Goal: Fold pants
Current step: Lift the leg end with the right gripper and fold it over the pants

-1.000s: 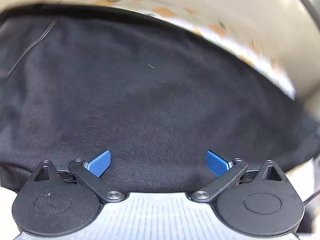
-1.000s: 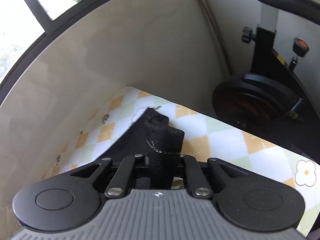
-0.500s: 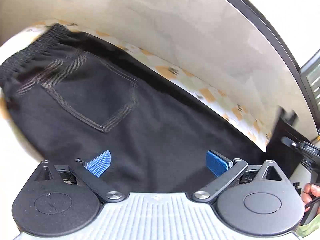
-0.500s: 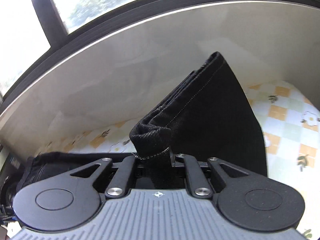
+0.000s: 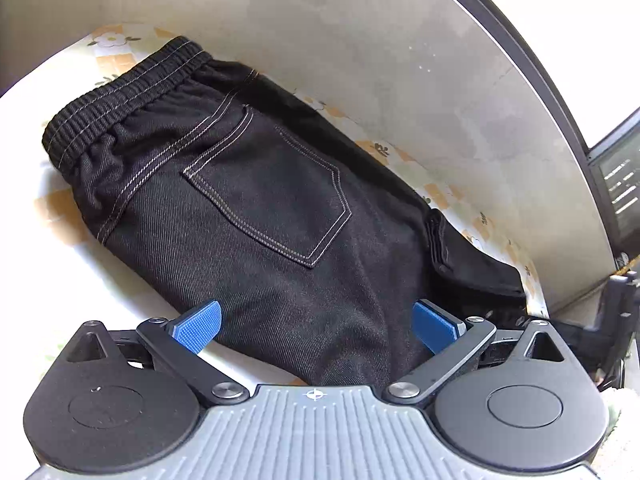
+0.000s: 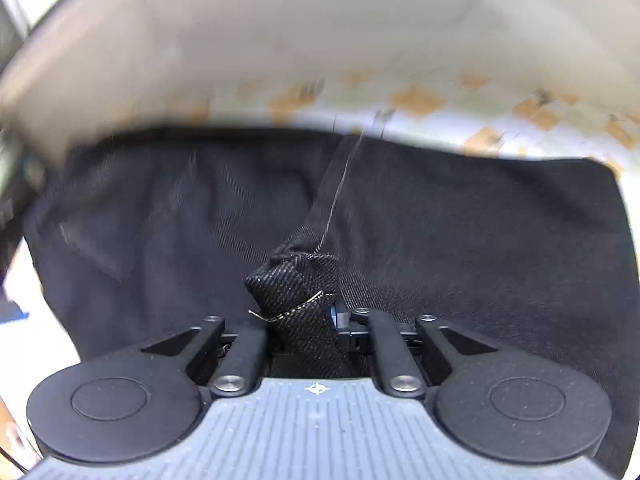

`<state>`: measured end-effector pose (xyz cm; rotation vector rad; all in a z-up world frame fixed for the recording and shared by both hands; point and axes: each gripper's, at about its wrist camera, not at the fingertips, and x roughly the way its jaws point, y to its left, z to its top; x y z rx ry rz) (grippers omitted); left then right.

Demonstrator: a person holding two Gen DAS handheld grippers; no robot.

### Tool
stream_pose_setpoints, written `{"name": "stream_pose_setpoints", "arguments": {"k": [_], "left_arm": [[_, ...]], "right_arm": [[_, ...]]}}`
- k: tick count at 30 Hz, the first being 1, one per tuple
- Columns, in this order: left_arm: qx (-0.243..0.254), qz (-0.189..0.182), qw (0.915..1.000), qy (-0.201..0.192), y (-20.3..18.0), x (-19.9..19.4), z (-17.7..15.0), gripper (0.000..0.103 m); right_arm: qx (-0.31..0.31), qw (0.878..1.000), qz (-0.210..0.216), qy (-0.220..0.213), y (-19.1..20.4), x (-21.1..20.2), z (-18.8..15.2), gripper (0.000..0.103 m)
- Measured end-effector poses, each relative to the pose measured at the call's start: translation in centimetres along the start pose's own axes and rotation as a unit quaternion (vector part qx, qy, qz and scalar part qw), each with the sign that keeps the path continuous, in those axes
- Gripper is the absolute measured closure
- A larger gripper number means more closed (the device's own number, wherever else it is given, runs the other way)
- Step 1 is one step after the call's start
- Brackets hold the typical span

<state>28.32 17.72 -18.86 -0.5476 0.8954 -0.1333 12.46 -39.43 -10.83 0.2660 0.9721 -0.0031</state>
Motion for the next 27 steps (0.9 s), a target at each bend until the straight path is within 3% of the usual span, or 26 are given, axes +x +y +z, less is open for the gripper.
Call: {"name": "stream_pose_setpoints", "arguments": {"k": [3,7,9,11,14,17,22,27], "left_arm": [[0.004,-0.021,0.9998,-0.002,0.9,0.2,0.7,0.0],[0.016,-0.036,0.9992,0.003,1.2,0.4,1.6,0.0],[0.025,-0.033,0.9991,0.006,0.8,1.2,2.1,0.0],[0.03,-0.029,0.9991,0.01,0.3,1.9,2.4,0.0],[0.034,-0.034,0.9987,0.016,-0.6,2.6,2.4,0.0],[0.045,-0.042,0.9978,0.023,-1.9,3.6,2.5,0.002],[0.048,-0.061,0.9956,0.053,-5.0,6.0,1.8,0.024],[0.075,-0.06,0.9917,0.086,-9.1,9.3,0.4,0.036]], "right_arm": [[0.014,1.0,0.014,-0.02,0.9,-1.5,0.3,0.093],[-0.032,0.999,0.006,0.036,3.7,1.3,-0.4,0.086],[-0.057,0.996,0.005,0.074,5.0,2.5,-1.3,0.067],[-0.069,0.993,0.018,0.094,5.7,2.6,-1.6,0.054],[-0.079,0.991,0.074,0.077,5.6,0.5,-1.5,0.051],[-0.065,0.994,0.082,0.034,4.0,-2.1,-0.9,0.05],[-0.013,1.0,-0.02,0.005,-3.0,-5.1,-1.9,0.052],[0.091,0.989,-0.117,0.017,-11.4,-6.5,-5.4,0.055]]}}
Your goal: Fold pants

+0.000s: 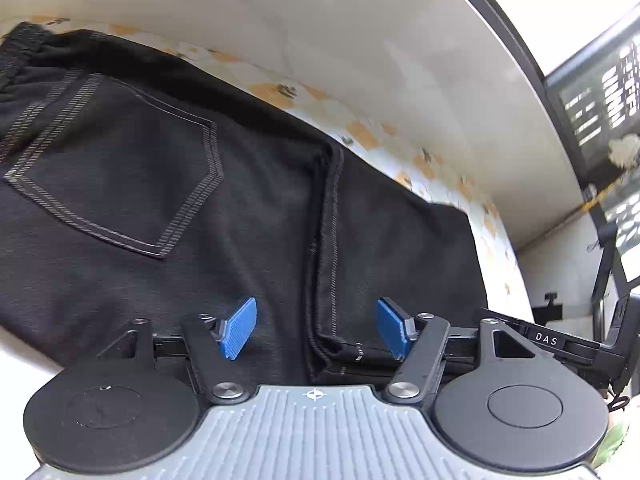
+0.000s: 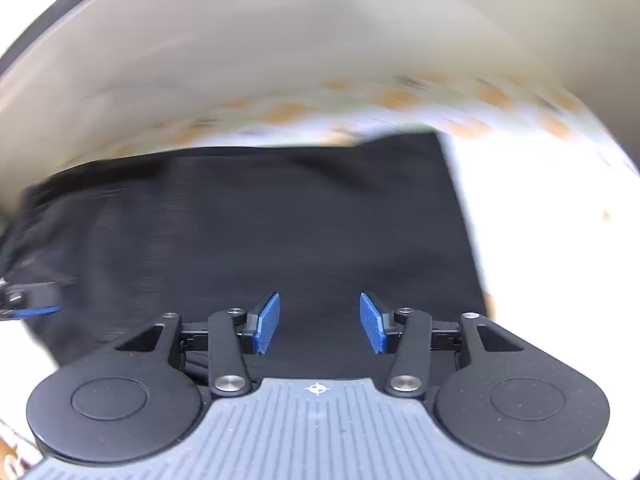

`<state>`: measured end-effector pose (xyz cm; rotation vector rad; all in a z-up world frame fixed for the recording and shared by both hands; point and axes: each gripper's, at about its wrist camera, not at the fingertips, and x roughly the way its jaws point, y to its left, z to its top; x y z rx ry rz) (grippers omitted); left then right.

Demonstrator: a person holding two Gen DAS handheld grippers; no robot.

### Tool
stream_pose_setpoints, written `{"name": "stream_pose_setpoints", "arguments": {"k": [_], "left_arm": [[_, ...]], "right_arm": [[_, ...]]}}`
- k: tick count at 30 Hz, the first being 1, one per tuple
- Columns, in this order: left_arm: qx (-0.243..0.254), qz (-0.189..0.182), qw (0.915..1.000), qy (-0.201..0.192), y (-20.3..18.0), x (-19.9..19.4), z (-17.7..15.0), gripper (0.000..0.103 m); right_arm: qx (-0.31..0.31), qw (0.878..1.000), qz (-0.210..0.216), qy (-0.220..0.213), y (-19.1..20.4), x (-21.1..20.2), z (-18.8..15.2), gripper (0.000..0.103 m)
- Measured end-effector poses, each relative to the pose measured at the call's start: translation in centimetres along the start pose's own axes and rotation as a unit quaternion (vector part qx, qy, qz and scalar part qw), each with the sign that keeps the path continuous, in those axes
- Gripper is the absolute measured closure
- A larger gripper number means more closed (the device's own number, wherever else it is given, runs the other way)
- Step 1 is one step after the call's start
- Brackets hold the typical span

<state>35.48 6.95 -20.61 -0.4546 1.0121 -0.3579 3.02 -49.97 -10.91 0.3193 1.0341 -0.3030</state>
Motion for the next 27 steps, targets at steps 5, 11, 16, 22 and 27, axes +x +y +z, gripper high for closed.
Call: {"name": "stream_pose_setpoints", "arguments": {"k": [5,11,16,22,27], "left_arm": [[0.032,0.016,0.9991,0.023,-2.9,3.3,0.0,0.038],[0.069,0.037,0.9959,0.044,-4.7,5.3,-0.4,0.038],[0.084,0.058,0.9922,0.071,-5.2,6.7,-1.9,0.037],[0.087,0.066,0.9908,0.08,-4.6,7.0,-3.6,0.037],[0.093,0.062,0.991,0.073,-4.1,6.3,-4.7,0.037]], "right_arm": [[-0.007,0.999,-0.013,0.032,-3.0,-0.4,-2.5,0.059],[-0.047,0.998,-0.018,0.03,-2.1,-1.3,-4.7,0.059],[-0.057,0.997,-0.022,0.04,-1.9,-1.6,-4.7,0.059],[-0.026,0.999,0.0,0.025,-1.0,-1.5,-2.5,0.045],[-0.035,0.999,-0.002,0.007,0.7,-0.5,-0.8,0.04]]}}
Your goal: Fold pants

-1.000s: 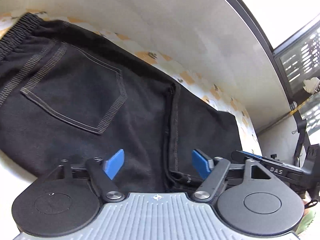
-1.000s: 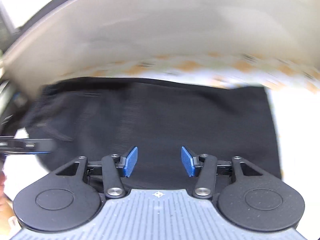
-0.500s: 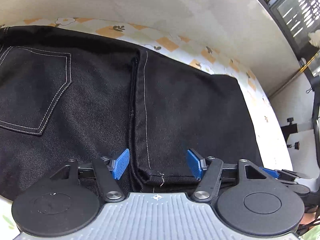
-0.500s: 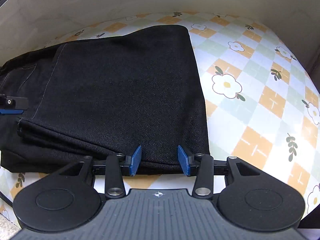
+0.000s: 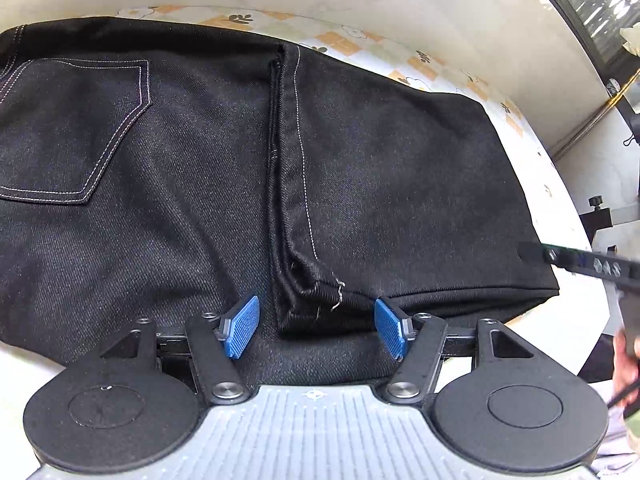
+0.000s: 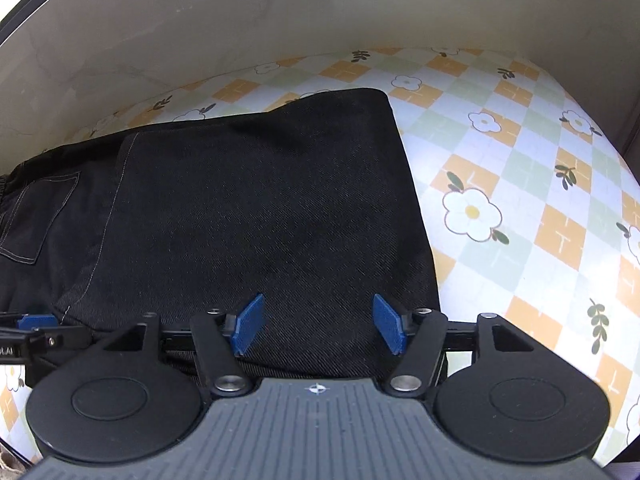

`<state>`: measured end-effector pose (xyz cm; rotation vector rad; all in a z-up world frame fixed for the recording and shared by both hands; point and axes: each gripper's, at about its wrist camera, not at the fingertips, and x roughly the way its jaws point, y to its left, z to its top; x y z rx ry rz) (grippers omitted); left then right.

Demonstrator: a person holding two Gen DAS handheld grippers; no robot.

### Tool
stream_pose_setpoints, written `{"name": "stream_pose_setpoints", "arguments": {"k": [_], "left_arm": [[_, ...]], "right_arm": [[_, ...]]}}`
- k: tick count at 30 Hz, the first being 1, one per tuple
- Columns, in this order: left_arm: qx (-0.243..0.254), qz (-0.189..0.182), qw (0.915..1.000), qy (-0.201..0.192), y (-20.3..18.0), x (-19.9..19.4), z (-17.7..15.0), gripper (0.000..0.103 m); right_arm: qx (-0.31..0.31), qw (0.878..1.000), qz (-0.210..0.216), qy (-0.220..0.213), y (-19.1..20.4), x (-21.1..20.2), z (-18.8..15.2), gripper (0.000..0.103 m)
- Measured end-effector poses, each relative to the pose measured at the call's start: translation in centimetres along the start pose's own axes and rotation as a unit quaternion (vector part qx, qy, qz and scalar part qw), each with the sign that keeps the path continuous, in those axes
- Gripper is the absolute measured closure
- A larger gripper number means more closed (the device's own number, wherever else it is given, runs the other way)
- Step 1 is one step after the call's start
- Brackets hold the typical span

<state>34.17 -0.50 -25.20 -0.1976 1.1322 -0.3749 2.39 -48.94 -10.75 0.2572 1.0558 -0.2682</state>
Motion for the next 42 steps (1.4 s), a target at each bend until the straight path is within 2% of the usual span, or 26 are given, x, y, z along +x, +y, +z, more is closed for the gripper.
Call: {"name": "stream_pose_setpoints", "arguments": {"k": [2,4,6,9,12,14,16,18,21,24,27,35,42], "left_arm": [[0.002,-0.001,1.0,-0.003,0.1,-0.1,-0.3,0.037],[0.0,-0.004,1.0,-0.007,0.4,-0.4,-0.6,0.037],[-0.013,-0.014,0.9998,-0.011,0.7,-0.6,-0.5,0.036],[-0.059,-0.028,0.9974,-0.032,2.5,-2.0,-0.2,0.036],[-0.122,-0.026,0.9896,-0.072,5.8,-4.8,-0.5,0.031],[-0.176,-0.016,0.9789,-0.103,8.8,-6.9,-1.2,0.029],[-0.232,0.005,0.9644,-0.128,11.9,-8.7,-2.2,0.029],[-0.284,0.029,0.9454,-0.158,15.0,-10.3,-3.5,0.032],[-0.359,0.048,0.9128,-0.189,19.3,-12.0,-5.3,0.046],[-0.408,0.061,0.8859,-0.213,22.3,-12.6,-6.4,0.049],[-0.435,0.064,0.8688,-0.227,24.3,-12.2,-6.8,0.049],[-0.461,0.034,0.8482,-0.258,27.4,-10.3,-6.5,0.049],[-0.461,0.027,0.8423,-0.279,29.2,-9.9,-6.2,0.049]], "right_arm": [[-0.004,1.0,0.01,-0.001,1.1,0.7,0.4,0.04],[-0.005,1.0,0.019,-0.001,2.2,1.5,0.7,0.035],[-0.008,1.0,0.026,0.006,3.6,2.4,0.8,0.022],[-0.046,0.998,0.028,0.014,5.5,3.2,0.8,0.018],[-0.094,0.995,0.026,0.016,7.9,4.1,-0.1,0.014],[-0.111,0.993,0.032,0.019,9.2,4.5,-0.5,0.013],[-0.119,0.992,0.036,0.021,10.0,4.9,-0.9,0.01],[-0.129,0.991,0.034,0.021,10.7,5.1,-1.5,0.008],[-0.14,0.99,0.031,0.019,10.8,5.8,-1.4,0.006],[-0.138,0.99,0.03,0.02,11.2,6.4,-1.0,0.004],[-0.135,0.99,0.028,0.019,11.4,6.8,-1.0,0.003],[-0.13,0.991,0.024,0.015,11.6,7.9,-0.6,0.002],[-0.128,0.991,0.021,0.009,11.5,7.5,-0.9,0.001]]}}
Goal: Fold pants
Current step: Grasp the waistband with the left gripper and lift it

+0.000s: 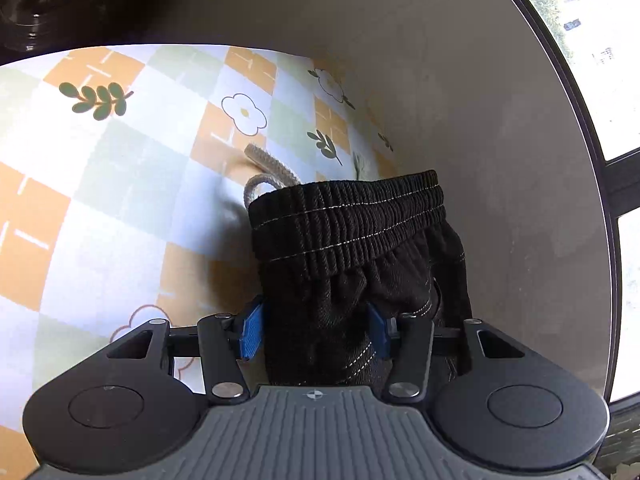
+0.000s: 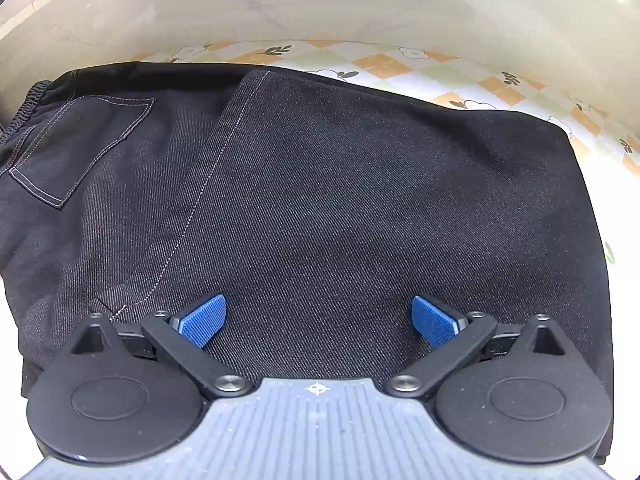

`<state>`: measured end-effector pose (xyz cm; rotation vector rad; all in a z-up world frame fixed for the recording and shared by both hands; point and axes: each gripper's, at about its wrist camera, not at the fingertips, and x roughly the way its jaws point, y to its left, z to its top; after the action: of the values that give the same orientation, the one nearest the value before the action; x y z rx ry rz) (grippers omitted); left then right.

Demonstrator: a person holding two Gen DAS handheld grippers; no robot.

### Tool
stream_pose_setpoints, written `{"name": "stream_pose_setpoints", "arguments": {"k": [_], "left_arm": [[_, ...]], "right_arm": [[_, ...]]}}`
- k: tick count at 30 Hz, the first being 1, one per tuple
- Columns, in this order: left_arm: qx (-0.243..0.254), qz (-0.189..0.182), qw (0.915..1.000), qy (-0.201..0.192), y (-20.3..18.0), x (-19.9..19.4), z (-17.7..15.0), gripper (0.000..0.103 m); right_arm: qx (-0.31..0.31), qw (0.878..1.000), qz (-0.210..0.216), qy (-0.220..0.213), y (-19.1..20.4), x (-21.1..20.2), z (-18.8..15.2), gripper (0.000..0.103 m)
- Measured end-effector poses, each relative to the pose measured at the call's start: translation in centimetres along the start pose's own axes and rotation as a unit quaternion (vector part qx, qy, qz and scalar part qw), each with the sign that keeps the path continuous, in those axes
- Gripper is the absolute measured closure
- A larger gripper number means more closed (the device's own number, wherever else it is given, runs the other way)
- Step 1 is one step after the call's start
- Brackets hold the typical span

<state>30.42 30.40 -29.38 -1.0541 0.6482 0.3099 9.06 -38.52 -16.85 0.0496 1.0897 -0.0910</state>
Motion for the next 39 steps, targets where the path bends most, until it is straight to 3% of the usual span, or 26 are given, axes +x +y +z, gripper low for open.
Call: {"name": "stream_pose_setpoints", "arguments": {"k": [8,12,14,16,20,26,27,28,31,33,39], "left_arm": [[0.037,-0.005,0.9993,-0.003,-1.1,0.5,-0.8,0.048],[0.067,-0.05,0.9962,0.023,-2.0,0.9,-2.1,0.048],[0.085,-0.045,0.9951,0.021,-2.4,1.3,-2.4,0.048],[0.072,-0.024,0.9971,0.002,-2.1,1.6,-2.1,0.048],[0.018,-0.018,0.9989,-0.04,-1.0,1.8,-1.1,0.048],[0.027,-0.002,0.9979,-0.059,-1.9,3.0,-0.9,0.048],[0.028,0.002,0.9978,-0.06,-2.1,3.2,-0.9,0.05],[0.032,0.01,0.9979,-0.056,-2.3,3.5,-1.0,0.062],[0.048,0.02,0.9972,-0.054,-2.6,3.6,-0.9,0.078],[0.079,0.014,0.9949,-0.062,-3.4,2.7,-1.0,0.085],[0.148,-0.026,0.9858,-0.075,-6.5,-0.4,-1.0,0.09]], "right_arm": [[0.006,1.0,-0.004,-0.002,-0.1,0.0,0.0,0.001],[0.007,1.0,-0.005,-0.002,-0.1,-0.1,-0.1,0.001],[0.005,1.0,-0.005,-0.002,-0.2,-0.1,-0.1,0.001],[0.005,1.0,-0.005,-0.002,-0.2,-0.1,-0.2,0.0],[0.003,1.0,-0.004,-0.003,-0.3,-0.2,-0.3,0.0],[-0.001,1.0,-0.002,-0.008,-0.2,-0.3,-0.6,0.0],[-0.001,1.0,-0.002,-0.008,-0.2,-0.3,-0.6,0.0],[-0.002,1.0,-0.002,-0.007,-0.2,-0.3,-0.7,0.0],[-0.005,1.0,-0.006,0.0,-0.1,-0.5,-0.5,0.001],[-0.014,1.0,-0.008,0.002,0.1,-0.6,-0.4,0.001],[-0.027,1.0,-0.004,0.003,0.5,-0.8,0.4,0.003]]}}
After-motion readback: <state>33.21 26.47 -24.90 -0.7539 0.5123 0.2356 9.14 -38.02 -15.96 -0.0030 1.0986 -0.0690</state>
